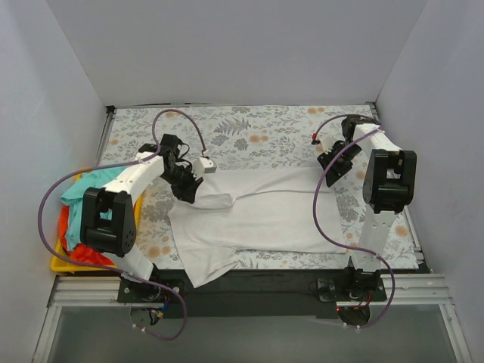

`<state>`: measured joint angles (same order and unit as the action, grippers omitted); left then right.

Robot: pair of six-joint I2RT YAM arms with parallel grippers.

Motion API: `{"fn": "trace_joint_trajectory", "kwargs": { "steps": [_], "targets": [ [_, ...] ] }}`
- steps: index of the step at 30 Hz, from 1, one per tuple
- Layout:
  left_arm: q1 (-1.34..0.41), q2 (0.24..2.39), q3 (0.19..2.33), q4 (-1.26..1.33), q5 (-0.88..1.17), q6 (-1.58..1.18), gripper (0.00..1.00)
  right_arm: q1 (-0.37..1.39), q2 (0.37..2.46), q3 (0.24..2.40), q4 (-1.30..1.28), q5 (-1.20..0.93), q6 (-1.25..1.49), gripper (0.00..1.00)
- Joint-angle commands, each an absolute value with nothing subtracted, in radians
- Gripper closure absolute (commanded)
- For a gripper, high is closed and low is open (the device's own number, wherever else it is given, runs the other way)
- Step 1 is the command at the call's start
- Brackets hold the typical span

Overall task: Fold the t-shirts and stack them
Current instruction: Fold the tshirt

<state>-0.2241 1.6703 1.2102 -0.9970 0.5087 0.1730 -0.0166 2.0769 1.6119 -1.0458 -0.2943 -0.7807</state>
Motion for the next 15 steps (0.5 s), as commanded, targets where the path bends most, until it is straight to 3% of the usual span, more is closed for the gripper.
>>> {"fn": "trace_joint_trajectory", "kwargs": {
  "steps": [1,3,4,5,9,13,15],
  "targets": [
    [-0.219,1.550,1.128,-1.037,0.514,0.375,1.00,-0.015,2.077,1.609,-1.062,-0.285,-0.785,0.52],
    [-0.219,1.459,1.037,-1.023,0.515,0.457,0.98,-0.015,2.074,1.605,-1.063,-0.278,-0.790,0.51],
    [-0.218,1.424,1.005,-1.000,0.529,0.550,0.91,-0.015,2.072,1.602,-1.062,-0.275,-0.792,0.51],
    [-0.218,1.348,0.939,-0.985,0.538,0.590,0.78,-0.015,2.072,1.600,-1.063,-0.273,-0.793,0.51],
    [-0.221,1.177,0.809,-0.896,0.571,0.724,0.60,-0.015,2.068,1.606,-1.063,-0.275,-0.795,0.51],
    [-0.222,1.212,0.865,-0.798,0.580,0.557,0.58,-0.015,2.069,1.624,-1.066,-0.281,-0.790,0.52],
    [-0.221,1.339,0.943,-0.750,0.549,0.287,0.60,-0.015,2.074,1.647,-1.068,-0.282,-0.784,0.53]
  ]
}}
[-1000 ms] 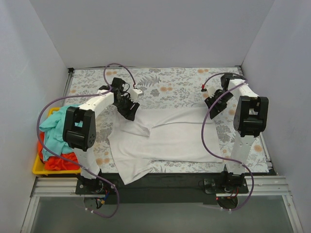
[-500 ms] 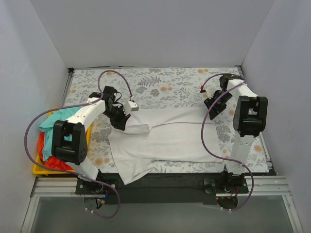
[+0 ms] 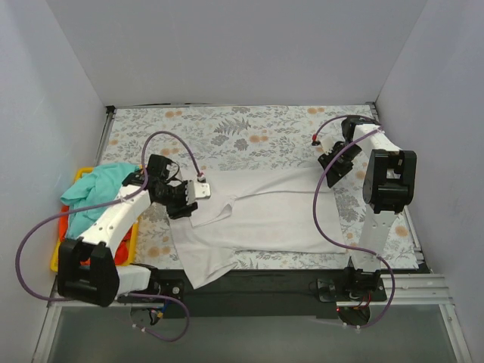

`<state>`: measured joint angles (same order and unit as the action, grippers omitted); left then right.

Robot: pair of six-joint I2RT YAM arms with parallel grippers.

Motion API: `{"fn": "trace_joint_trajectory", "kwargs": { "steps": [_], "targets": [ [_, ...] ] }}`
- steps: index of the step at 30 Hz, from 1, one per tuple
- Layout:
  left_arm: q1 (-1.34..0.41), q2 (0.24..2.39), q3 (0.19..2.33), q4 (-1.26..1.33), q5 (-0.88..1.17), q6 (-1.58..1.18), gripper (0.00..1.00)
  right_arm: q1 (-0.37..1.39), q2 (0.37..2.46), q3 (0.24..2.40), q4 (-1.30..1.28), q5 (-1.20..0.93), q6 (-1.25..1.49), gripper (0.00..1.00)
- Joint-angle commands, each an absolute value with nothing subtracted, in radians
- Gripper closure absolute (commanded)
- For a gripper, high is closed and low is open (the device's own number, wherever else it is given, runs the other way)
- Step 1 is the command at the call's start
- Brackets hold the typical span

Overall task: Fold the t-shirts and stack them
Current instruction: Fold the tshirt

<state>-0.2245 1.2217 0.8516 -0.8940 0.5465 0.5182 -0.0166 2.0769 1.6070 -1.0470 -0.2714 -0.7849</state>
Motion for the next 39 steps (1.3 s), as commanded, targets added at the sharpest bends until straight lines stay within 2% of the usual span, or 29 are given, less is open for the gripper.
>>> {"fn": "trace_joint_trajectory", "kwargs": {
  "steps": [1,2,5,9,18,29,32,34,35,36,38,39],
  "targets": [
    [-0.218,1.388,1.031,-0.705,0.517,0.188,0.62,-0.015,2.075,1.657,-1.068,-0.282,-0.769,0.53],
    [-0.210,1.499,1.089,-0.698,0.493,0.022,0.63,-0.015,2.077,1.666,-1.069,-0.293,-0.761,0.53],
    [-0.141,1.706,1.313,-0.797,0.509,-0.176,0.64,-0.023,2.089,1.713,-1.069,-0.319,-0.698,0.54],
    [-0.055,1.786,1.410,-0.825,0.569,-0.394,0.56,-0.054,2.131,1.790,-1.068,-0.347,-0.608,0.50],
    [-0.006,1.871,1.454,-0.787,0.417,-0.607,0.50,-0.072,2.204,1.888,-1.068,-0.417,-0.515,0.47],
    [-0.002,1.967,1.483,-0.778,0.486,-0.626,0.50,-0.064,2.273,1.904,-1.068,-0.393,-0.489,0.46],
    [-0.002,1.980,1.482,-0.761,0.499,-0.637,0.52,-0.063,2.279,1.904,-1.069,-0.411,-0.491,0.51],
    [-0.002,1.985,1.485,-0.743,0.500,-0.647,0.54,-0.063,2.276,1.905,-1.069,-0.413,-0.494,0.63],
    [-0.002,1.991,1.488,-0.738,0.499,-0.650,0.58,-0.063,2.276,1.908,-1.068,-0.410,-0.495,0.66],
    [-0.002,1.996,1.493,-0.733,0.497,-0.655,0.60,-0.063,2.278,1.913,-1.069,-0.408,-0.495,0.75],
    [-0.002,2.017,1.517,-0.739,0.486,-0.667,0.66,-0.063,2.281,1.925,-1.069,-0.407,-0.495,0.81],
    [-0.002,2.023,1.523,-0.744,0.483,-0.669,0.70,-0.064,2.284,1.928,-1.068,-0.407,-0.495,0.87]
  ]
}}
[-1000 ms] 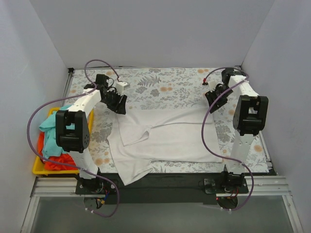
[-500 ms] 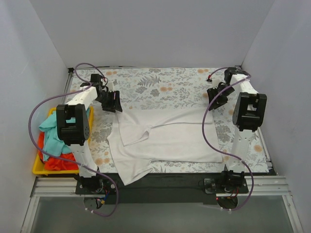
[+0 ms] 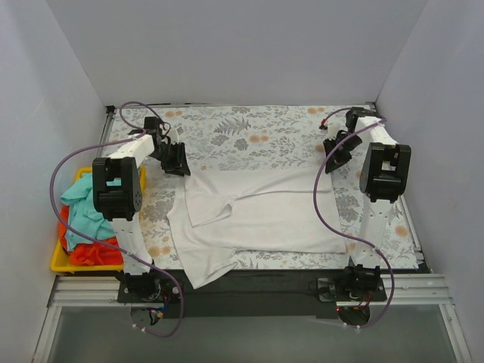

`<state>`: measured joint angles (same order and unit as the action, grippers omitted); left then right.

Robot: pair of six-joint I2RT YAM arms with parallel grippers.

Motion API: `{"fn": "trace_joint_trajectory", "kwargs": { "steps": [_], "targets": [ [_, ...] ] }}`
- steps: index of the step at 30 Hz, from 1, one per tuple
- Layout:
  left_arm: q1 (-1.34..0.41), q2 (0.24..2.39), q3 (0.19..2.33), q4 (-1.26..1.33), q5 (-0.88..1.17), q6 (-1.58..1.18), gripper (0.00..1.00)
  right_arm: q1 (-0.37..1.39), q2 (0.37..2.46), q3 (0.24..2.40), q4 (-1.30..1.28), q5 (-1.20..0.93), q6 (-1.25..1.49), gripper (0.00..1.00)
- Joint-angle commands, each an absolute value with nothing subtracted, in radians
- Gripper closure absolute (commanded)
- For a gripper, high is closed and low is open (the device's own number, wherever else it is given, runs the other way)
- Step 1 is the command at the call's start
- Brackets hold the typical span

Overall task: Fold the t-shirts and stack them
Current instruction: Fold the tshirt

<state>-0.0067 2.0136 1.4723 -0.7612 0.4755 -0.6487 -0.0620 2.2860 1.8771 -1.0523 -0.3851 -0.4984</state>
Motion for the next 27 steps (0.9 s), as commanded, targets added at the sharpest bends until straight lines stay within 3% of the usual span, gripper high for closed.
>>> {"fn": "trace_joint_trajectory", "kwargs": {
  "steps": [1,3,7,11,18,24,26,27],
  "targets": [
    [-0.002,2.028,1.528,-0.744,0.480,-0.669,0.72,-0.063,2.286,1.931,-1.068,-0.405,-0.495,0.90],
    [-0.002,2.028,1.528,-0.741,0.442,-0.676,0.73,-0.063,2.290,1.939,-1.068,-0.399,-0.495,0.99],
    [-0.002,2.011,1.517,-0.747,0.377,-0.683,0.59,-0.063,2.289,1.934,-1.068,-0.397,-0.502,0.99],
    [0.032,2.005,1.516,-0.735,0.382,-0.680,0.56,-0.063,2.289,1.933,-1.066,-0.408,-0.505,0.99],
    [0.032,2.028,1.526,-0.713,0.480,-0.684,0.68,-0.063,2.290,1.934,-1.066,-0.407,-0.505,0.99],
    [0.032,2.037,1.529,-0.709,0.535,-0.693,0.65,-0.063,2.295,1.942,-1.068,-0.410,-0.502,0.99],
    [0.032,2.042,1.532,-0.707,0.542,-0.699,0.68,-0.063,2.295,1.942,-1.068,-0.411,-0.502,0.99],
    [0.034,2.045,1.534,-0.701,0.538,-0.703,0.76,-0.063,2.295,1.941,-1.068,-0.410,-0.502,0.99]
  ]
}}
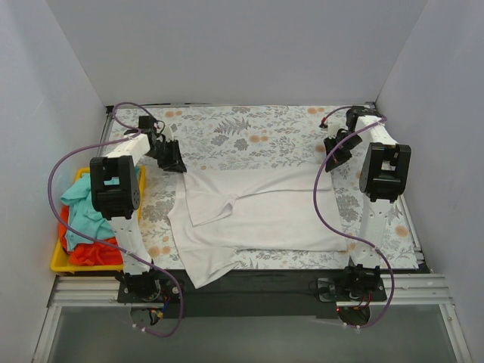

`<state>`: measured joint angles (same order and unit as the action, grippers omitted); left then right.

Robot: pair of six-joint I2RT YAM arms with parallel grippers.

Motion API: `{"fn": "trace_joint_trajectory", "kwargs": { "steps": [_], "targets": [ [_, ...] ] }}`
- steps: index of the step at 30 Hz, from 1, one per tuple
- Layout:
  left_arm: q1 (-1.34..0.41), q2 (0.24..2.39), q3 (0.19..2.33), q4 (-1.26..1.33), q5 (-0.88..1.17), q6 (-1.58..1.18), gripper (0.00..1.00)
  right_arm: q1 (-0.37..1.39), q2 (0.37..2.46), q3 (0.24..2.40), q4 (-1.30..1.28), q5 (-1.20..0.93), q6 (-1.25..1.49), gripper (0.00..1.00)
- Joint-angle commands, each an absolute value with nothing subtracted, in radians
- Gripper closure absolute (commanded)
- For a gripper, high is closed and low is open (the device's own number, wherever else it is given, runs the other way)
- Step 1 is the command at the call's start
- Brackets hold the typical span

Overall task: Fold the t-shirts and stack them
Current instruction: Fold the tshirt

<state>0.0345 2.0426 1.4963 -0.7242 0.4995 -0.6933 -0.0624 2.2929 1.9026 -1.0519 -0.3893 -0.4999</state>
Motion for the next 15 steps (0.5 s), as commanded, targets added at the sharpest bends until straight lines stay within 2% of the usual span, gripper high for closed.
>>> {"fn": "trace_joint_trajectory", "kwargs": {
  "steps": [1,4,15],
  "targets": [
    [0.035,2.043,1.532,-0.695,0.535,-0.704,0.82,-0.063,2.295,1.942,-1.068,-0.408,-0.502,0.99],
    [0.051,2.039,1.528,-0.677,0.493,-0.715,1.00,-0.063,2.292,1.944,-1.066,-0.397,-0.500,0.99],
    [0.089,2.106,1.562,-0.640,0.459,-0.716,1.00,-0.061,2.336,1.987,-1.037,-0.381,-0.472,0.99]
  ]
}}
